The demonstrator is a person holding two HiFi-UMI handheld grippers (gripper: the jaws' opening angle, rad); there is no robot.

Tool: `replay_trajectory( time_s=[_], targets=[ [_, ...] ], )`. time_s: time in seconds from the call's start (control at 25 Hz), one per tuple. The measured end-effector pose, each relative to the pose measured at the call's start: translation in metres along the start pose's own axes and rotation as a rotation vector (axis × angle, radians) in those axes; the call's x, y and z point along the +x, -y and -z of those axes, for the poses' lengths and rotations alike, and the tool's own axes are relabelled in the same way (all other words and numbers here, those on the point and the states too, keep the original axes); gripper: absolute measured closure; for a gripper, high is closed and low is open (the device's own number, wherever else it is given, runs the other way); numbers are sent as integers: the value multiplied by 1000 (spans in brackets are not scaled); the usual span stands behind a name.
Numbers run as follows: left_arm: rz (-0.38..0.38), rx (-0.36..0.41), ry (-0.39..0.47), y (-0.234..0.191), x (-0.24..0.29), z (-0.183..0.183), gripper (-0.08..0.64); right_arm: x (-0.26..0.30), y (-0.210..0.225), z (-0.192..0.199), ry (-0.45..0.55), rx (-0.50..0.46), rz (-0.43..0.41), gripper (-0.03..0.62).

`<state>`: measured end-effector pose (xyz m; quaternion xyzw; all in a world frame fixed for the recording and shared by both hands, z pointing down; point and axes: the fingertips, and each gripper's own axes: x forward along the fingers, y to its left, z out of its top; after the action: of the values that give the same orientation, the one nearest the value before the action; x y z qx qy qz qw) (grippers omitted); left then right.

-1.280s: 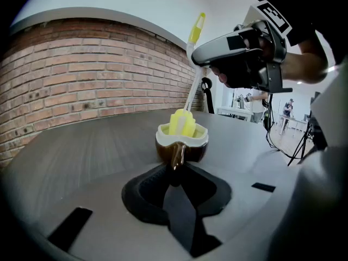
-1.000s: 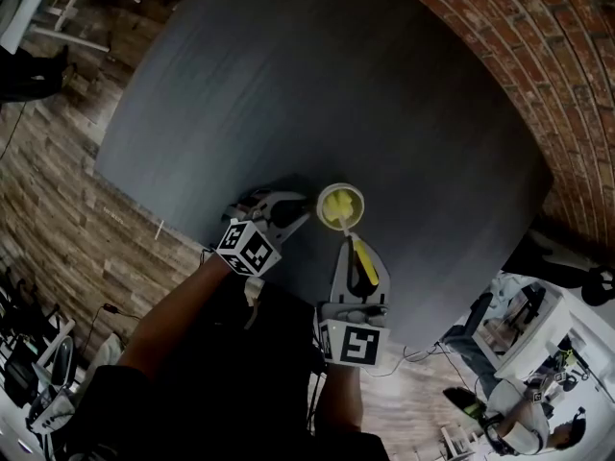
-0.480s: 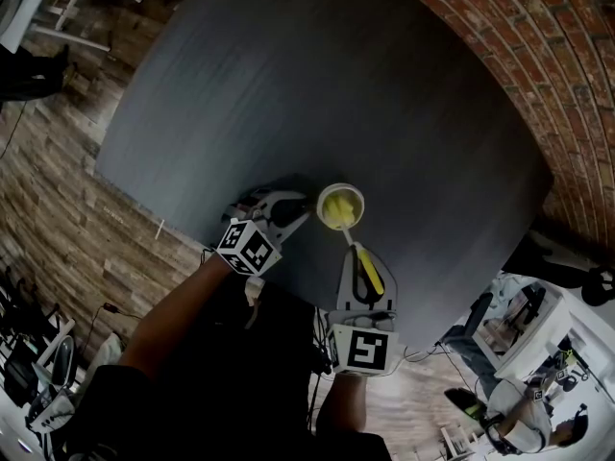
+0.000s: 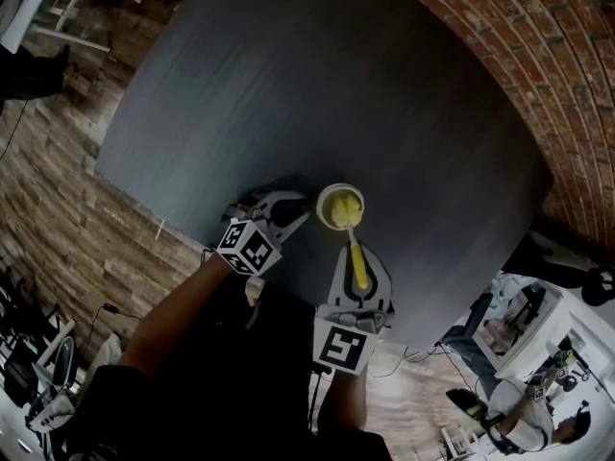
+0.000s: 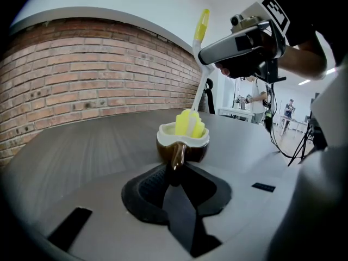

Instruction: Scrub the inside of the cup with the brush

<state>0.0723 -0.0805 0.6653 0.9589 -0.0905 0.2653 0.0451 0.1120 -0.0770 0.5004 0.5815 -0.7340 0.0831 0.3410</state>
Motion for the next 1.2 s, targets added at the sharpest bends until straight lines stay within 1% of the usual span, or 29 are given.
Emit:
replay_trajectory(
  time_s=[0.04, 0.12, 0.2, 0.24, 0.36, 0.52, 0.68, 0.92, 1.0, 1.12, 1.2],
  targets=[
    [1, 1, 0, 0, 0, 0, 472, 0, 0, -1, 29, 12, 14, 537],
    [3, 2, 0, 1, 0, 0, 472, 0, 1, -2, 78, 97, 44, 538],
    [3, 1, 0, 1, 0, -1, 472, 0, 4, -1, 105, 185, 70, 539],
    [3, 2, 0, 1, 0, -1, 472, 0, 6, -1, 119, 214, 76, 540],
    [0, 0, -1, 1, -2, -1, 472, 2, 7, -5, 163, 274, 66, 541],
    [1, -33, -6, 1, -2, 2, 472, 5, 7, -5, 174, 363, 24, 541],
    [8, -60, -11, 2, -1, 2, 472, 1, 10, 2, 171, 340, 17, 541],
    [25, -97, -24, 3, -8, 5, 472, -11, 19, 2, 161, 407, 37, 541],
    [27, -117, -20, 3, -14, 6, 472, -18, 21, 1, 164, 407, 47, 541],
    [5, -181, 8, 1, -35, 3, 472, -31, 21, -6, 178, 405, 59, 541],
    [-33, -217, 35, -5, -53, -5, 472, -41, 22, -9, 191, 434, 73, 541]
  ],
)
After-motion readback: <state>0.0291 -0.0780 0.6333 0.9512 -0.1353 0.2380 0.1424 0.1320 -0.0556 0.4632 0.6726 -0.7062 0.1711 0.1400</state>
